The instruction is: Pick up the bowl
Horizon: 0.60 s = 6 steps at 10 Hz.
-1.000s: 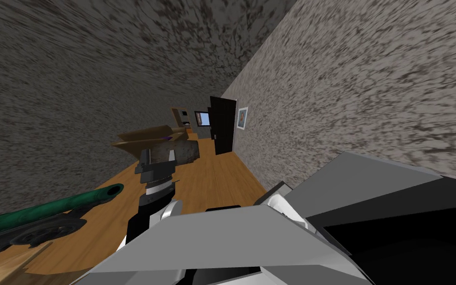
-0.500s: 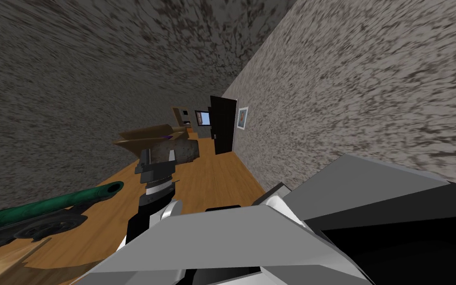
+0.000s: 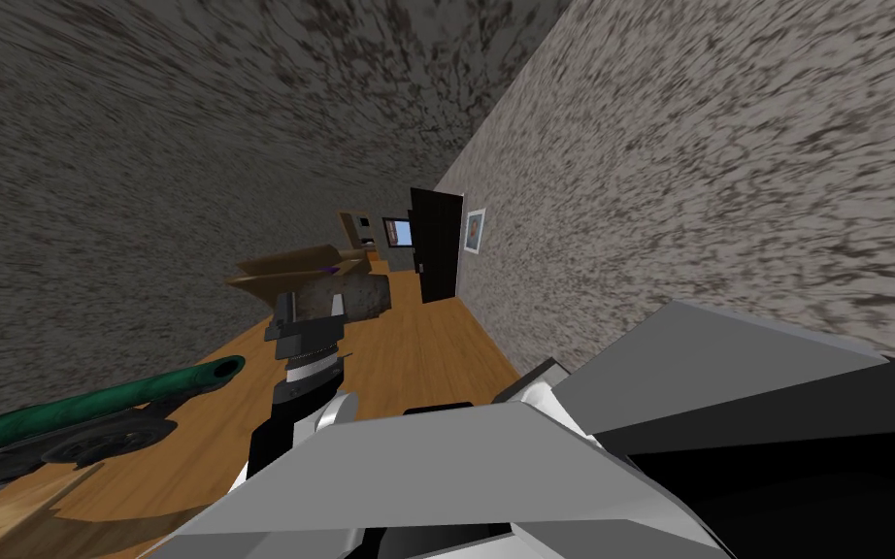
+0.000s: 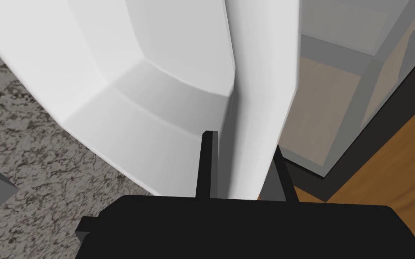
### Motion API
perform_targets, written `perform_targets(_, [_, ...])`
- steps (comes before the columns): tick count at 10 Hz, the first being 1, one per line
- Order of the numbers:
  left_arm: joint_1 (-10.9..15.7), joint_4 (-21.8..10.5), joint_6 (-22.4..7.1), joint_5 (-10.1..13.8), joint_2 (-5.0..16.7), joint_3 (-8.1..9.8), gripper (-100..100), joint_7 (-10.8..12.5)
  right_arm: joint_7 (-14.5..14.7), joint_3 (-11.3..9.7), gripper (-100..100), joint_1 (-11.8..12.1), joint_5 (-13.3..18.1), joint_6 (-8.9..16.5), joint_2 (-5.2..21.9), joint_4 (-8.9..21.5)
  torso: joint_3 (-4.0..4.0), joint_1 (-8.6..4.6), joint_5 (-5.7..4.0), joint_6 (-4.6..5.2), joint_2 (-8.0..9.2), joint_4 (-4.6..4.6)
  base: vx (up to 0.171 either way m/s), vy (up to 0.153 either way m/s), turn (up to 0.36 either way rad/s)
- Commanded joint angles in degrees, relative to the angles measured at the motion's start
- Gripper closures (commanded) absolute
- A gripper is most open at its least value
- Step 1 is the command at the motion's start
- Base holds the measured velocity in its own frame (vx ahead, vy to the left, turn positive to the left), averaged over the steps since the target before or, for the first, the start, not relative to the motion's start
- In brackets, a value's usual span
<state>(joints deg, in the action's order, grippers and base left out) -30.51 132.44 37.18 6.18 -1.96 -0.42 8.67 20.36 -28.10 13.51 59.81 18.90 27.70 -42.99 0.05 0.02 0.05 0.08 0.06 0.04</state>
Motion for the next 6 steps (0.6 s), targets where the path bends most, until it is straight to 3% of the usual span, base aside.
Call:
perform_targets(1, [0.0, 0.0, 0.0, 0.0, 0.0, 0.00, 0, 0.0, 0.0, 0.0, 100, 0.0, 0.0, 0.0, 0.0, 0.0, 0.00, 0.00, 0.00, 0.00, 0.00, 0.00, 0.000, 0.000, 0.000])
perform_targets(2, [0.0, 0.0, 0.0, 0.0, 0.0, 0.00, 0, 0.0, 0.0, 0.0, 100, 0.0, 0.0, 0.0, 0.0, 0.0, 0.01, 0.04, 0.04, 0.00, 0.01, 0.01, 0.000, 0.000, 0.000])
perform_targets(3, [0.0, 0.0, 0.0, 0.0, 0.0, 0.00, 0, 0.0, 0.0, 0.0, 0, 0.0, 0.0, 0.0, 0.0, 0.0, 0.02, 0.08, 0.08, 0.00, 0.02, 0.02, 0.000, 0.000, 0.000])
perform_targets(4, [0.0, 0.0, 0.0, 0.0, 0.0, 0.00, 0, 0.0, -0.2, 0.2, 100, 1.1, -0.4, -1.0, 2.0, -1.4, 0.02, 0.11, 0.10, 0.00, 0.02, 0.02, -0.014, 0.095, -0.052])
perform_targets(6, [0.0, 0.0, 0.0, 0.0, 0.0, -0.01, 0, 0.0, -0.6, 0.5, 100, 2.3, -0.8, -2.8, 4.5, -2.8, 0.05, 0.67, 0.27, 0.03, 0.07, 0.03, 0.013, 0.156, -0.060])
